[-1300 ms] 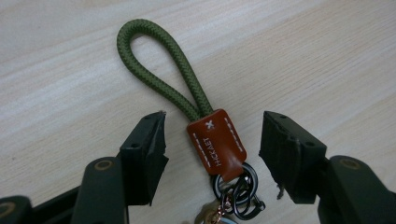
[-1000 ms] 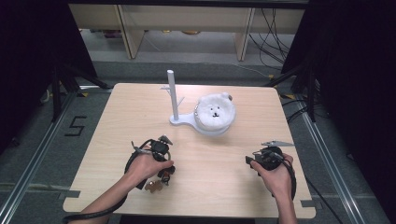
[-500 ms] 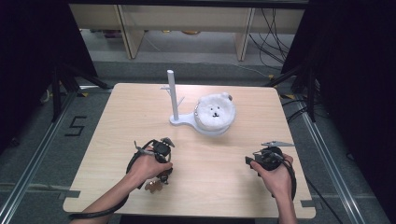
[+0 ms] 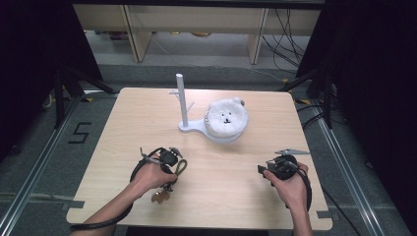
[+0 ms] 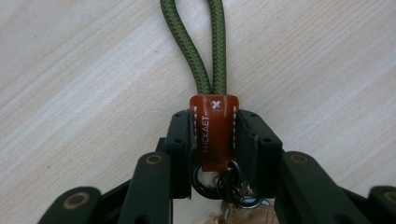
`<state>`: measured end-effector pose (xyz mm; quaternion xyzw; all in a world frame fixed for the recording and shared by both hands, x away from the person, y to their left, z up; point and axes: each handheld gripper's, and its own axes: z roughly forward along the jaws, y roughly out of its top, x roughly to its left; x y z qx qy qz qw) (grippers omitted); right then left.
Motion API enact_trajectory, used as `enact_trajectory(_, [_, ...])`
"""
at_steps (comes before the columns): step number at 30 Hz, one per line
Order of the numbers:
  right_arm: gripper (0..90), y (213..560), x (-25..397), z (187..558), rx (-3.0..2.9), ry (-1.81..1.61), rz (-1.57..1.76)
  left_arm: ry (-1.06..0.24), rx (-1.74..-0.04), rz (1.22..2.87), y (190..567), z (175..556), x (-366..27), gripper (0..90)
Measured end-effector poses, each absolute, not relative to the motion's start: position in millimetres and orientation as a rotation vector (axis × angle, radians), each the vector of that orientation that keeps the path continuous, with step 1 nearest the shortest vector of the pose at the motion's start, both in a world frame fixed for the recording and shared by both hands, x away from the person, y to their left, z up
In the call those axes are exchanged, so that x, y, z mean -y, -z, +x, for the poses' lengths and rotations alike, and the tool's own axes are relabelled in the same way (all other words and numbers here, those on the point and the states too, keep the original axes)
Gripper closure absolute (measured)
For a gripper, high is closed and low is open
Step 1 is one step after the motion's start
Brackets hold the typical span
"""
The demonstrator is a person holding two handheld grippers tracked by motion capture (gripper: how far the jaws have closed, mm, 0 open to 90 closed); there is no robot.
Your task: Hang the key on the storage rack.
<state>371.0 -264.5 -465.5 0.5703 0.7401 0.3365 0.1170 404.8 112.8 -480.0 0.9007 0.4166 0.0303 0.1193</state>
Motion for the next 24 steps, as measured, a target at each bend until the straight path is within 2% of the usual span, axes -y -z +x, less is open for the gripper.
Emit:
enact_trajectory(1, [54.4,466,265,372,-2.171,-0.998,1.658,-0.076,-1.25,2.623,479,403,-112,66.7])
enact_trajectory(2, [54.4,466,266,372,-2.171,-0.997,1.654,-0.097,-1.199,2.628,480,403,-115,66.8])
enact_trajectory(8, [54.4,464,265,370,-2.15,-0.986,1.659,-0.13,-1.146,2.57,480,396,-128,67.1])
enact_trajectory(24, [54.5,465,266,372,-2.104,-1.032,1.582,-0.26,-1.02,2.242,479,365,-177,67.2])
